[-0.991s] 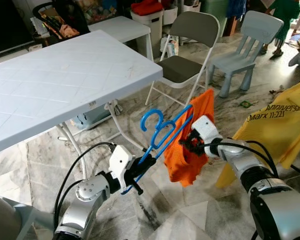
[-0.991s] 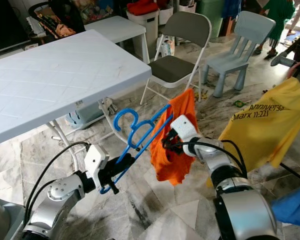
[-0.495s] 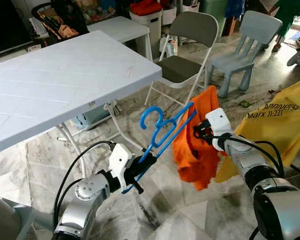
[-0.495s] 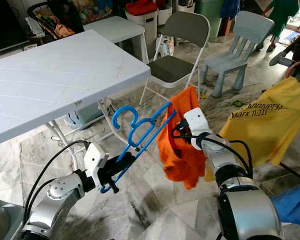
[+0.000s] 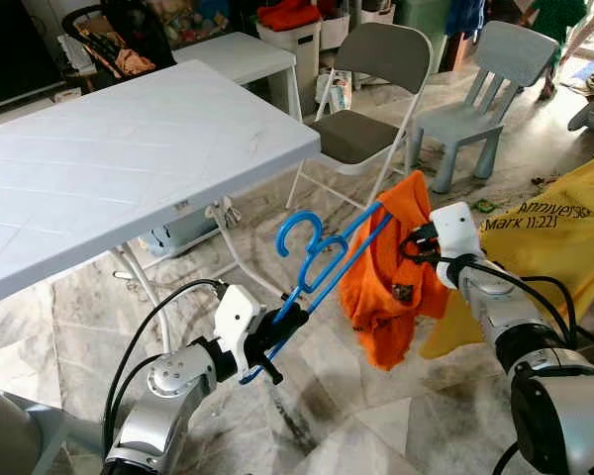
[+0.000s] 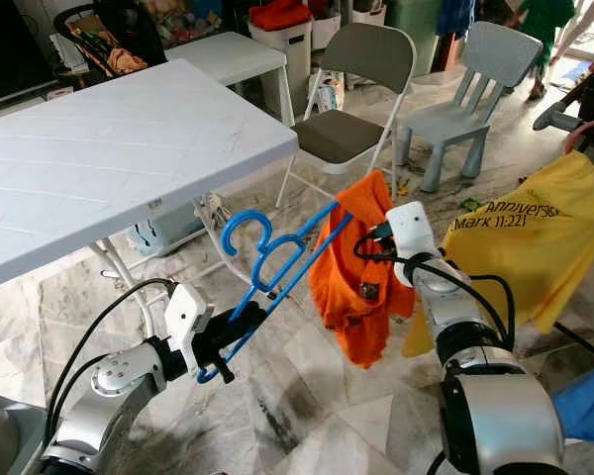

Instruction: Hang hanger

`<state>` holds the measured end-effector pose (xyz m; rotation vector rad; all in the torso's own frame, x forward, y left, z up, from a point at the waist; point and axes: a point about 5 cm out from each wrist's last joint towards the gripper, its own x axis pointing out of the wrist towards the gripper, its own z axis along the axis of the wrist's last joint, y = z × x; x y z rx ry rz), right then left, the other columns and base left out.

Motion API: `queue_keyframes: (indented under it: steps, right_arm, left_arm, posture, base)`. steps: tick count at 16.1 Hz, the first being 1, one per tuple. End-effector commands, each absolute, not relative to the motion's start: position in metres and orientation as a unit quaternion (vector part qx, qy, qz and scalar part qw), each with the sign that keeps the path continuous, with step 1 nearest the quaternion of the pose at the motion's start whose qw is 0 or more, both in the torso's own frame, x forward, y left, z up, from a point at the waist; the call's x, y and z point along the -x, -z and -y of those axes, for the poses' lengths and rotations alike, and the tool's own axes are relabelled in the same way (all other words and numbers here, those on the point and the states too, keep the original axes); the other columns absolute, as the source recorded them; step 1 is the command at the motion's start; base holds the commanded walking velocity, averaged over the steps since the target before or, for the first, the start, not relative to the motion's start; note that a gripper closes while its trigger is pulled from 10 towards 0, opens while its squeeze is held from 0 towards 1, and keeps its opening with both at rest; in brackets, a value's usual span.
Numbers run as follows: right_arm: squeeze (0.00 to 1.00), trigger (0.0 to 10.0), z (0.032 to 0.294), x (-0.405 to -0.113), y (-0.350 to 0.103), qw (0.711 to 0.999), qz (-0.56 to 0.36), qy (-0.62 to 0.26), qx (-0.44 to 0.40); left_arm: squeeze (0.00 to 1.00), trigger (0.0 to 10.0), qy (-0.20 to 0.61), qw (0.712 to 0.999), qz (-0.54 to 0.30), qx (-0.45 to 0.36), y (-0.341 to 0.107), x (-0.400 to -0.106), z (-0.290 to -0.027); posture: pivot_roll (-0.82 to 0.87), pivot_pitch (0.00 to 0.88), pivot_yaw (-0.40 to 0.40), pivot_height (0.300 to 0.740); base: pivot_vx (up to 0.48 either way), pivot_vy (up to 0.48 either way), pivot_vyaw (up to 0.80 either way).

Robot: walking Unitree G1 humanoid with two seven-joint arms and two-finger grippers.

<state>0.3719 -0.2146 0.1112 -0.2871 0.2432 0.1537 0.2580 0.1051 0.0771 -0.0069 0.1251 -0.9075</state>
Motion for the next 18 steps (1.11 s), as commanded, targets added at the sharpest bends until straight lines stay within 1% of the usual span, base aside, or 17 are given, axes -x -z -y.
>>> queue_keyframes:
  steps: [1,4,6,8,10,12,15,17,18]
  right_arm:
    - [0.0,0.0,0.214,-0.38,-0.129,0.985,-0.084,-0.065,0.133]
    - [0.0,0.0,0.215,-0.383,-0.142,0.991,-0.047,-0.056,0.115]
    - [0.0,0.0,0.221,-0.389,-0.166,0.997,0.01,-0.026,0.077]
    - [0.0,0.0,0.222,-0.393,-0.187,0.997,0.057,-0.011,0.052]
    - [0.0,0.0,0.221,-0.399,-0.209,0.995,0.092,0.021,0.038]
    - [0.0,0.0,0.227,-0.403,-0.22,0.992,0.082,0.084,0.042]
    - [0.0,0.0,0.239,-0.401,-0.213,0.986,0.051,0.149,0.058]
    - [0.0,0.0,0.239,-0.399,-0.2,0.986,0.029,0.148,0.065]
    - [0.0,0.0,0.237,-0.398,-0.194,0.988,0.019,0.14,0.069]
  left_arm:
    - [0.0,0.0,0.435,0.9,-0.043,-0.003,-0.085,-0.259,-0.109]
    - [0.0,0.0,0.427,0.903,-0.048,-0.006,-0.082,-0.26,-0.111]
    - [0.0,0.0,0.415,0.907,-0.061,-0.014,-0.075,-0.257,-0.114]
    - [0.0,0.0,0.414,0.906,-0.081,-0.026,-0.067,-0.252,-0.118]
    - [0.0,0.0,0.428,0.896,-0.108,-0.044,-0.059,-0.244,-0.122]
    - [0.0,0.0,0.456,0.88,-0.126,-0.044,-0.057,-0.231,-0.125]
    - [0.0,0.0,0.479,0.866,-0.142,-0.015,-0.06,-0.216,-0.133]
    - [0.0,0.0,0.469,0.871,-0.143,0.028,-0.063,-0.211,-0.138]
    - [0.0,0.0,0.449,0.883,-0.13,0.04,-0.066,-0.213,-0.141]
  posture:
    - [-0.11,0.0,0.085,0.74]
    - [-0.11,0.0,0.081,0.74]
    - [-0.11,0.0,0.08,0.74]
    - [-0.11,0.0,0.08,0.74]
    - [-0.11,0.0,0.084,0.74]
    - [-0.11,0.0,0.084,0.74]
    - [-0.1,0.0,0.072,0.74]
    - [-0.09,0.0,0.067,0.74]
    - [-0.09,0.0,0.065,0.74]
  base:
    - [0.0,0.0,0.0]
    - [0.0,0.0,0.0]
    - [0.0,0.0,0.0]
    - [0.0,0.0,0.0]
    - [0.0,0.0,0.0]
    - [0.0,0.0,0.0]
    - [0.0,0.0,0.0]
    - [0.0,0.0,0.0]
    - [0.0,0.0,0.0]
